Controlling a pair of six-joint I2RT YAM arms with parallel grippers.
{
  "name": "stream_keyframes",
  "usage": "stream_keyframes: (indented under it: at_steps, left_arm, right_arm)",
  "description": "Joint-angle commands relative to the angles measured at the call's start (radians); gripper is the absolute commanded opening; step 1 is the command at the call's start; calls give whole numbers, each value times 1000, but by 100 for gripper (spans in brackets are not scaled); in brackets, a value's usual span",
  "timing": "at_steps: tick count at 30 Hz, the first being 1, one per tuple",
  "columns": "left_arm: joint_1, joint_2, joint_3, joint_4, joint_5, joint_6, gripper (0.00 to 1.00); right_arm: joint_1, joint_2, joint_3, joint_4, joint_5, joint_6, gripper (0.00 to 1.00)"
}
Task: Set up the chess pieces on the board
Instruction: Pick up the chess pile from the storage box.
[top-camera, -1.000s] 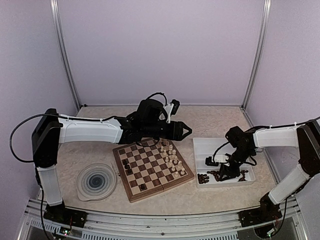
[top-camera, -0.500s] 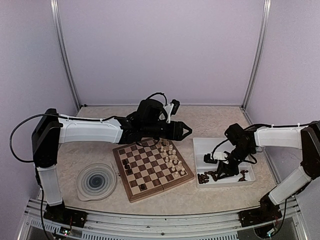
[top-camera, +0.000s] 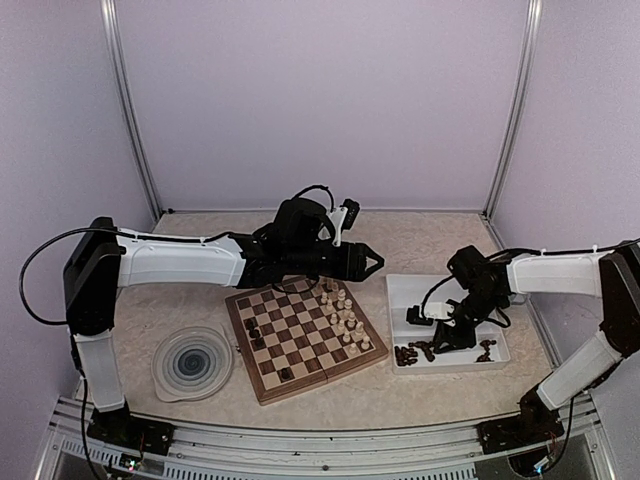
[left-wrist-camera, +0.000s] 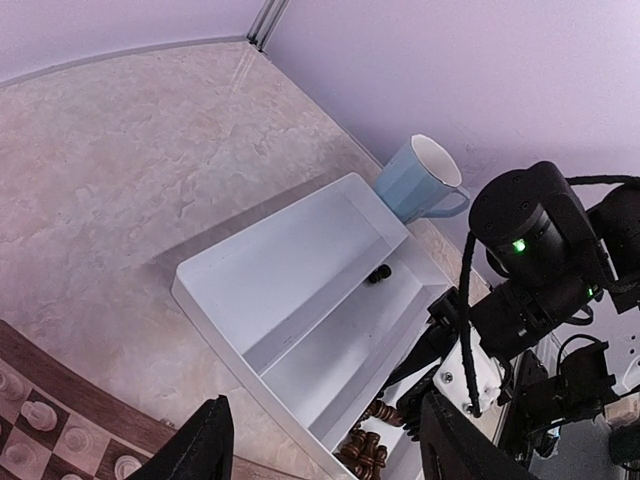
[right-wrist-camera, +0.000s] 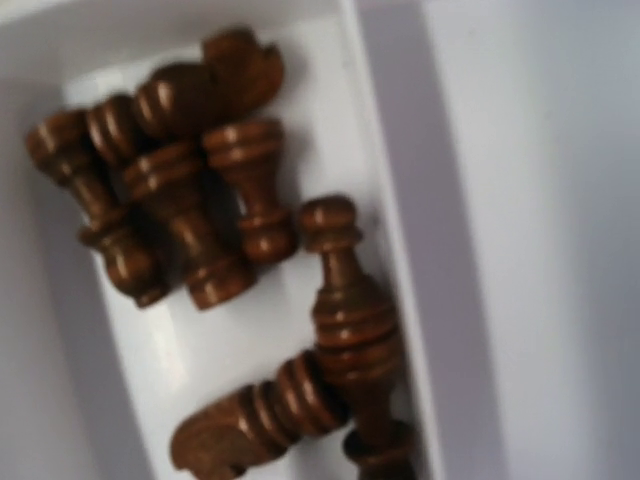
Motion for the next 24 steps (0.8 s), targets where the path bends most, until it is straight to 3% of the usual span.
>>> stream_keyframes:
  at_steps: [1,5,12,17,24]
  left_arm:
    - [-7,-14,-20,8,0,11,64]
    - [-8,-17,-27,11,-2,10,64]
    - [-10,-12,-26,20,6,8,64]
    - [-9,-11,-24,20,11,8,64]
    - [-13,-10,-32,22,15,5,64]
  right_arm:
    - [19,33,-18,69,53,-5,32]
    - [39,37,-39,68,46,-20,35]
    - [60,3,-26,-15,-23,-23,31]
    - [60,-31,-12,17,21,24,30]
    - [60,98,-6,65,29,82,31]
